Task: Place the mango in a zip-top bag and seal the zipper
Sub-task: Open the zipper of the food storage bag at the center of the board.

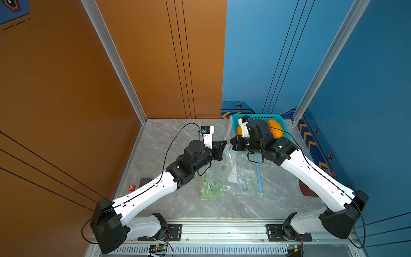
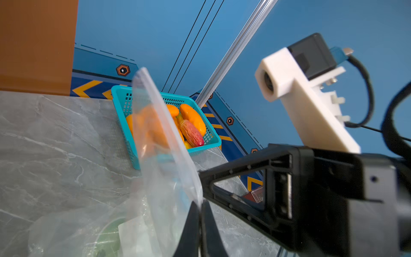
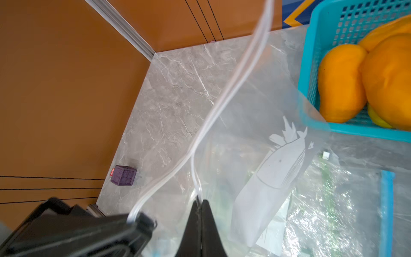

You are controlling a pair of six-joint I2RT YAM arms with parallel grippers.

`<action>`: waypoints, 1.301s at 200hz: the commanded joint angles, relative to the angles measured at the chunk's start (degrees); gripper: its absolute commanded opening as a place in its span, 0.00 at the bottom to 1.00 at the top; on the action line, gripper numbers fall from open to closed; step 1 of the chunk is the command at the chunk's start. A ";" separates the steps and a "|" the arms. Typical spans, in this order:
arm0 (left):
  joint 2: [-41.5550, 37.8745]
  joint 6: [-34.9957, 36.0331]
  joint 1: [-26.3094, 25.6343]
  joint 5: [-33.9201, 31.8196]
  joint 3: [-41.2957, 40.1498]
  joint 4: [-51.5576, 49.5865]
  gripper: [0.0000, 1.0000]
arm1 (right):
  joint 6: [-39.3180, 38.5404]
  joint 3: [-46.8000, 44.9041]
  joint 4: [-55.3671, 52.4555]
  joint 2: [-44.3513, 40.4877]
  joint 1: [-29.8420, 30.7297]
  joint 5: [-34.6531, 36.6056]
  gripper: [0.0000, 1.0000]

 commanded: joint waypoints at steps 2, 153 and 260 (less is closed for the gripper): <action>-4.01 9.33 -1.46 -7.75 -0.67 1.08 0.00 | -1.67 5.32 0.60 5.04 1.90 4.20 0.00; 0.85 4.92 5.43 9.86 -3.43 -3.00 0.00 | 4.62 -12.93 14.31 -1.87 -4.51 -7.12 0.48; 6.49 2.68 1.97 9.41 -0.46 -2.94 0.00 | 7.12 -16.74 12.42 -2.08 -6.66 -2.29 0.59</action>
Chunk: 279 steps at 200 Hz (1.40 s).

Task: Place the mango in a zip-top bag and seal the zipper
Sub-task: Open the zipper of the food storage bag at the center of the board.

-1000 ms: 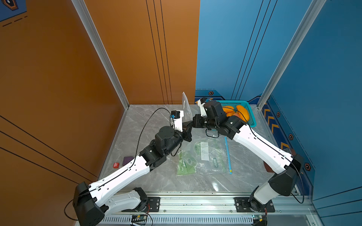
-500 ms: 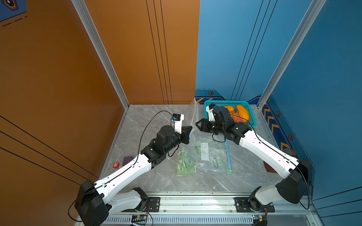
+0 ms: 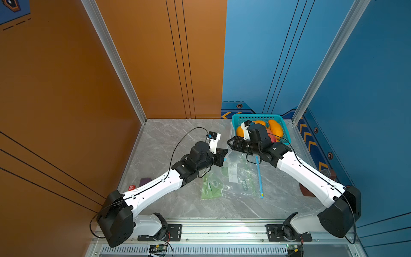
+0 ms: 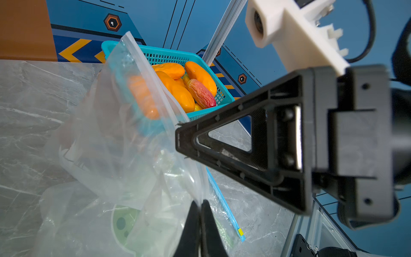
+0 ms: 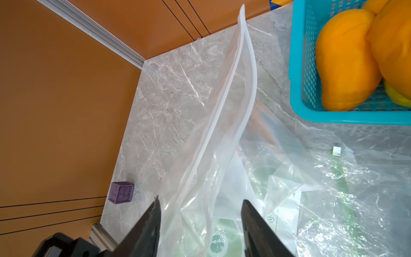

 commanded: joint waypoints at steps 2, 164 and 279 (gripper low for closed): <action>-0.31 -0.91 -0.33 -0.23 1.56 0.15 0.00 | 1.28 -1.63 0.07 -0.38 -0.54 2.11 0.59; 0.61 -2.54 0.46 -0.44 1.54 0.81 0.00 | 2.84 -4.14 -3.03 -4.09 0.16 2.27 0.65; -1.49 -1.24 1.60 2.47 0.84 2.10 0.00 | -1.24 12.91 -8.39 12.11 -1.93 -1.32 0.45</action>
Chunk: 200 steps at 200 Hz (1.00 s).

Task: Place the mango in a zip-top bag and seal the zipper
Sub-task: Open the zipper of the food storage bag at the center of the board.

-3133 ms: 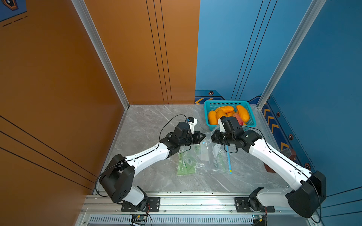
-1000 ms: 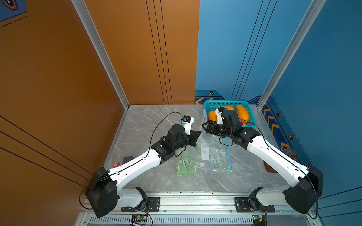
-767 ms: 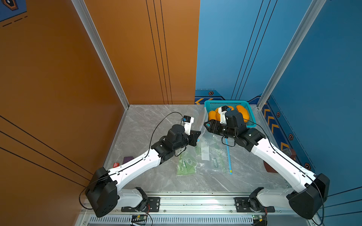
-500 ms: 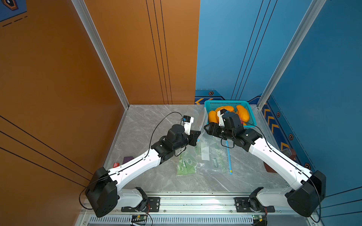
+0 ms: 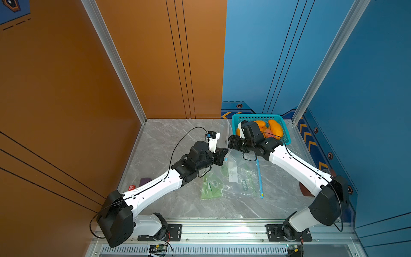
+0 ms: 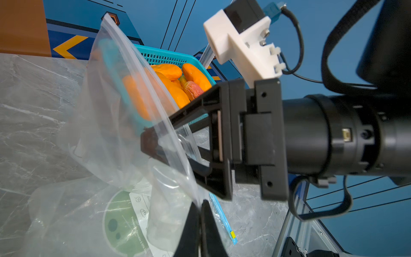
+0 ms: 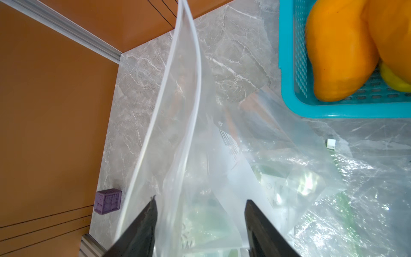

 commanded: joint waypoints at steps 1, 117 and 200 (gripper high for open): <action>-1.50 1.25 1.15 1.34 0.88 0.92 0.00 | -2.81 5.27 -3.74 3.30 -1.34 -2.64 0.44; -12.39 17.92 13.72 -9.11 10.08 -4.63 0.00 | -11.22 57.02 -1.40 31.05 -0.06 -17.14 0.00; -11.56 6.76 15.29 -12.56 0.97 -11.82 0.45 | -11.68 44.22 0.83 33.49 1.88 -4.84 0.00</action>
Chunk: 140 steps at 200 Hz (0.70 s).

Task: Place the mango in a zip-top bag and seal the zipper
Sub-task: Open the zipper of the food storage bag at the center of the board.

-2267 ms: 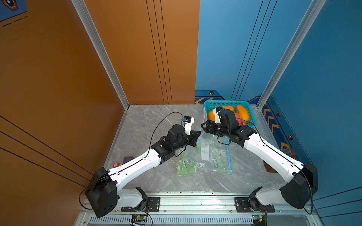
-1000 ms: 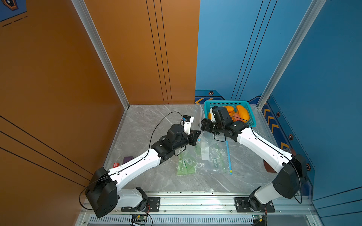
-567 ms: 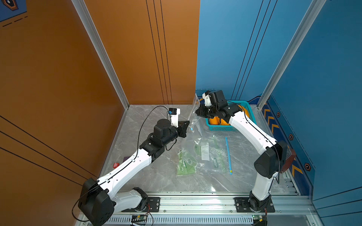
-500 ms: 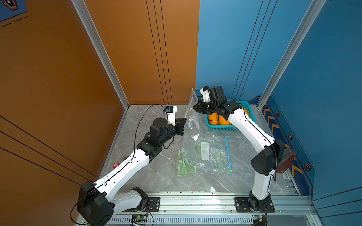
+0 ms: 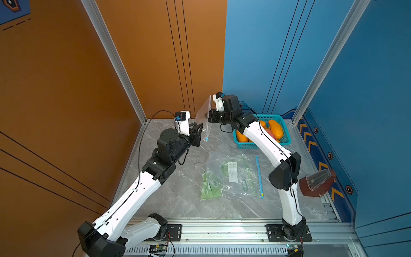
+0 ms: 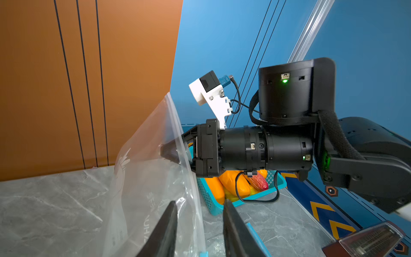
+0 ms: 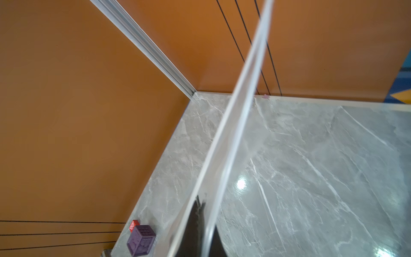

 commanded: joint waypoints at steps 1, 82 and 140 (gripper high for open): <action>0.81 -6.92 1.57 -2.14 -6.01 -4.21 0.46 | -1.73 -2.75 1.16 0.71 0.14 3.73 0.00; 5.78 -16.06 5.26 12.75 -6.15 0.58 0.83 | 0.77 -3.06 3.92 2.56 0.68 -2.20 0.00; 11.96 -15.79 4.67 15.12 -4.43 2.88 0.85 | 1.71 -3.10 4.15 2.87 0.89 -2.48 0.00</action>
